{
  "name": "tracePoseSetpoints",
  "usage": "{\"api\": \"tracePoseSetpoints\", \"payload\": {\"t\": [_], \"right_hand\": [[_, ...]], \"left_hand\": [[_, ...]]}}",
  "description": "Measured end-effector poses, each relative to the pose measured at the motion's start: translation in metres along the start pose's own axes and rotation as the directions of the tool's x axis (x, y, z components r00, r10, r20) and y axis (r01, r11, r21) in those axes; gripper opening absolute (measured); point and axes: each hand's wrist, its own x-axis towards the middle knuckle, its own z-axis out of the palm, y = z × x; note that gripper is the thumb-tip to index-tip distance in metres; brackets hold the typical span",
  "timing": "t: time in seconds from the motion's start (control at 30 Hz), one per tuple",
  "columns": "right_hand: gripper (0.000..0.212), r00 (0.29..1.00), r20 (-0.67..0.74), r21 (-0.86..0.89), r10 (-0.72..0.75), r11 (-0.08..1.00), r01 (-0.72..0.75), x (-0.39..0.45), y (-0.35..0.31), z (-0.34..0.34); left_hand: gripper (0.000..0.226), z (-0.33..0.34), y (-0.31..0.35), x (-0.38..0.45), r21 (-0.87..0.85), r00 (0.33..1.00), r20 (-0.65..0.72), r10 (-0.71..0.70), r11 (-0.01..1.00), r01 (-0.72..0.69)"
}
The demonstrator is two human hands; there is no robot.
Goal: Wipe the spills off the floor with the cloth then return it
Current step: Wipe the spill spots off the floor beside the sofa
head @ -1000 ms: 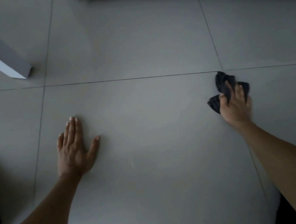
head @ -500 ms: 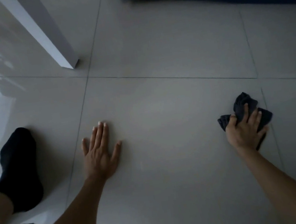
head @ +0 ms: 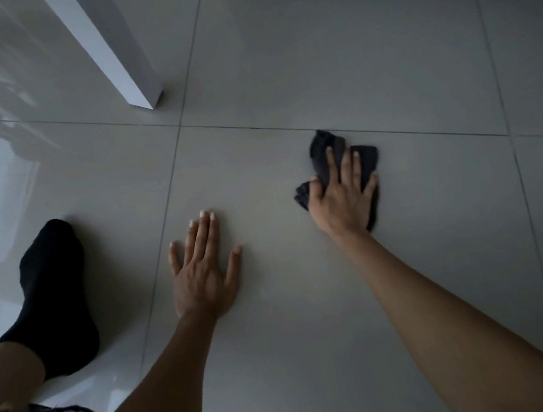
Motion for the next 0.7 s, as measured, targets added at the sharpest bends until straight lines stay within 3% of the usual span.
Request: {"api": "tracePoseSetpoints", "payload": {"t": [0.23,0.37,0.53,0.6,0.7], "right_hand": [[0.064,0.976,0.029,-0.006,-0.216,0.976,0.216,-0.007,-0.055,0.012],[0.062,0.916,0.07,-0.007,-0.396,0.918,0.397,-0.027,-0.074,0.018],[0.059,0.794,0.123,-0.028,-0.595,0.798,0.602,-0.05,-0.035,0.01],[0.058,0.796,0.133,-0.015,-0.59,0.802,0.597,-0.054,-0.01,0.005],[0.058,0.862,0.121,-0.035,-0.492,0.866,0.499,-0.057,0.03,-0.005]], "left_hand": [[0.063,0.002,-0.002,0.002,-0.007,1.0,-0.004,-0.01,1.0,0.01],[0.062,0.003,-0.002,0.002,-0.013,1.0,0.007,-0.01,1.0,0.01],[0.061,0.002,-0.002,0.003,-0.023,1.0,0.009,-0.003,1.0,0.004],[0.061,0.003,-0.002,0.002,-0.016,1.0,0.002,-0.009,1.0,0.009],[0.061,0.004,-0.003,0.003,-0.002,1.0,0.003,-0.004,1.0,0.004]]}}
